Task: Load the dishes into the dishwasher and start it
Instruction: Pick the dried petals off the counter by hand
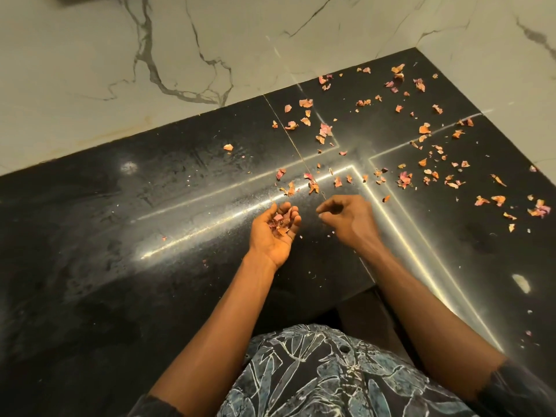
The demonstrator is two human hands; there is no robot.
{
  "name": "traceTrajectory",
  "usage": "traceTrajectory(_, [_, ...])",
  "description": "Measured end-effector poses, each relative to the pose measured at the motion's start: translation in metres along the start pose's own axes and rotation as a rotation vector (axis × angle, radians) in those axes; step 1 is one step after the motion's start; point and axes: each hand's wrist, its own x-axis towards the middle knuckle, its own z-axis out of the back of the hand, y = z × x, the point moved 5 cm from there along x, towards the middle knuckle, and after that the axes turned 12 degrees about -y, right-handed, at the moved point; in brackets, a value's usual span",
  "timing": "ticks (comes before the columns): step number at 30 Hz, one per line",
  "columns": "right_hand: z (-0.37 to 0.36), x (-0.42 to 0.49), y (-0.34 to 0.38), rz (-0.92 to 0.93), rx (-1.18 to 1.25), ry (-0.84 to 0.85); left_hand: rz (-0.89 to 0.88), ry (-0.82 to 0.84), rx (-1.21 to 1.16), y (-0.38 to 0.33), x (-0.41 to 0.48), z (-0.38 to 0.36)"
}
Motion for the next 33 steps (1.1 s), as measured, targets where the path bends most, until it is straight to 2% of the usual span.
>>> traceTrajectory(3, [-0.010, -0.027, 0.047, 0.168, 0.085, 0.107, 0.018, 0.016, -0.013, 0.004, -0.001, -0.004])
traceTrajectory(6, [-0.017, -0.040, 0.075, 0.340, 0.021, 0.144, 0.041, 0.049, -0.059, 0.008, -0.006, -0.009])
traceTrajectory(8, [-0.012, -0.027, 0.077, 0.351, 0.025, 0.104, 0.049, 0.064, -0.076, 0.006, -0.006, -0.009])
traceTrajectory(11, [-0.007, 0.017, 0.058, 0.260, 0.003, -0.033, 0.060, 0.029, -0.093, -0.001, -0.002, -0.003])
traceTrajectory(13, [-0.014, 0.051, 0.040, 0.192, -0.099, -0.048, 0.055, 0.006, -0.092, -0.003, -0.002, 0.001])
traceTrajectory(15, [-0.031, 0.071, 0.027, 0.203, -0.279, 0.049, 0.048, 0.006, -0.085, -0.004, -0.004, 0.002])
traceTrajectory(17, [-0.049, 0.071, 0.023, 0.322, -0.483, 0.144, 0.043, 0.016, -0.080, -0.005, -0.006, 0.003])
traceTrajectory(20, [-0.058, 0.051, 0.022, 0.555, -0.616, 0.061, 0.034, 0.031, -0.070, -0.011, -0.007, 0.005])
traceTrajectory(24, [-0.049, 0.031, 0.015, 0.533, -0.564, 0.020, 0.010, 0.021, -0.075, -0.016, -0.005, 0.011])
traceTrajectory(27, [-0.036, 0.015, 0.022, 0.425, -0.329, -0.012, -0.002, 0.003, -0.060, -0.014, -0.004, 0.015])
traceTrajectory(29, [-0.025, -0.001, 0.040, 0.418, -0.154, -0.050, -0.002, -0.010, -0.040, -0.010, -0.003, 0.014])
traceTrajectory(31, [-0.022, -0.018, 0.061, 0.455, -0.082, -0.012, 0.015, 0.007, -0.048, -0.004, -0.002, 0.011])
traceTrajectory(33, [-0.028, -0.032, 0.074, 0.514, -0.137, 0.076, 0.031, 0.011, -0.057, -0.001, -0.005, 0.007])
